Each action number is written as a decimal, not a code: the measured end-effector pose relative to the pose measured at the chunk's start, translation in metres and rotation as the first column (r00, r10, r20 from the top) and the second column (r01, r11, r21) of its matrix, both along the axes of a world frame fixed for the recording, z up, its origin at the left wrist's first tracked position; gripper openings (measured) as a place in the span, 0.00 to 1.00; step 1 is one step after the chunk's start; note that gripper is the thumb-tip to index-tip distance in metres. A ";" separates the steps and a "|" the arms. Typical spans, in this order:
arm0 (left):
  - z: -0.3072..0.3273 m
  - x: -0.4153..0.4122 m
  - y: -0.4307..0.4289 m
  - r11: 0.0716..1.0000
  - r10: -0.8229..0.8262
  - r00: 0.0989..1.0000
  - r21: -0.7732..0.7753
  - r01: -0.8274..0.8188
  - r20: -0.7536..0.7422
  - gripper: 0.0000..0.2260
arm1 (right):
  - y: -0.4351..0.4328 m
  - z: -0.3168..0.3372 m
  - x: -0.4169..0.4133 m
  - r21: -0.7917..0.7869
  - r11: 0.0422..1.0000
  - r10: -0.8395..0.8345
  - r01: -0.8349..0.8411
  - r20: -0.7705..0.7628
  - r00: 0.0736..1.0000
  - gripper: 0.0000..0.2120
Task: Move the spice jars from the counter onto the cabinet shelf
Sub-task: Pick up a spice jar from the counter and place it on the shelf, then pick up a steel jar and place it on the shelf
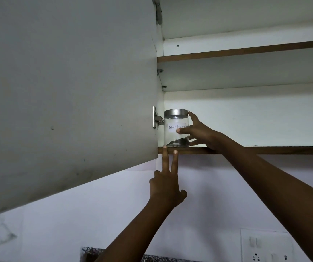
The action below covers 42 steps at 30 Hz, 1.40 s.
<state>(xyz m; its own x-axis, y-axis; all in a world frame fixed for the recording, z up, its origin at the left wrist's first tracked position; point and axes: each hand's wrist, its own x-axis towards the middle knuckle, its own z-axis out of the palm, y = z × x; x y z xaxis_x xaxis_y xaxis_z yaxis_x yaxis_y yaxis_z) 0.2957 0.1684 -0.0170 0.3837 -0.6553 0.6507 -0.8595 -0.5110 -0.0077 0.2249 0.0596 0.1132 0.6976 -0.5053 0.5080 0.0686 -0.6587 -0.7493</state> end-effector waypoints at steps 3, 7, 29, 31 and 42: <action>-0.002 0.004 0.000 1.000 -0.003 1.000 -0.003 0.003 0.019 0.48 | 0.006 -0.003 -0.002 0.007 1.000 0.012 -0.011 -0.013 1.000 0.34; -0.002 0.007 0.006 1.000 -0.009 1.000 0.006 0.009 0.011 0.46 | 0.020 -0.012 -0.011 -0.049 0.989 -0.140 0.141 0.034 0.990 0.40; -0.185 -0.251 0.052 0.607 -0.736 0.256 -0.443 0.659 -0.627 0.09 | 0.100 -0.287 -0.362 0.051 0.902 -0.422 0.429 -0.109 0.900 0.05; -0.216 -0.277 0.052 0.602 -0.689 0.188 -0.407 0.687 -0.700 0.11 | 0.101 -0.323 -0.401 0.134 0.870 -0.453 0.475 -0.164 0.876 0.06; -0.321 -0.383 0.063 0.552 -0.406 0.068 -0.185 0.813 -0.911 0.08 | 0.126 -0.460 -0.539 0.304 0.689 -0.537 0.658 -0.396 0.745 0.08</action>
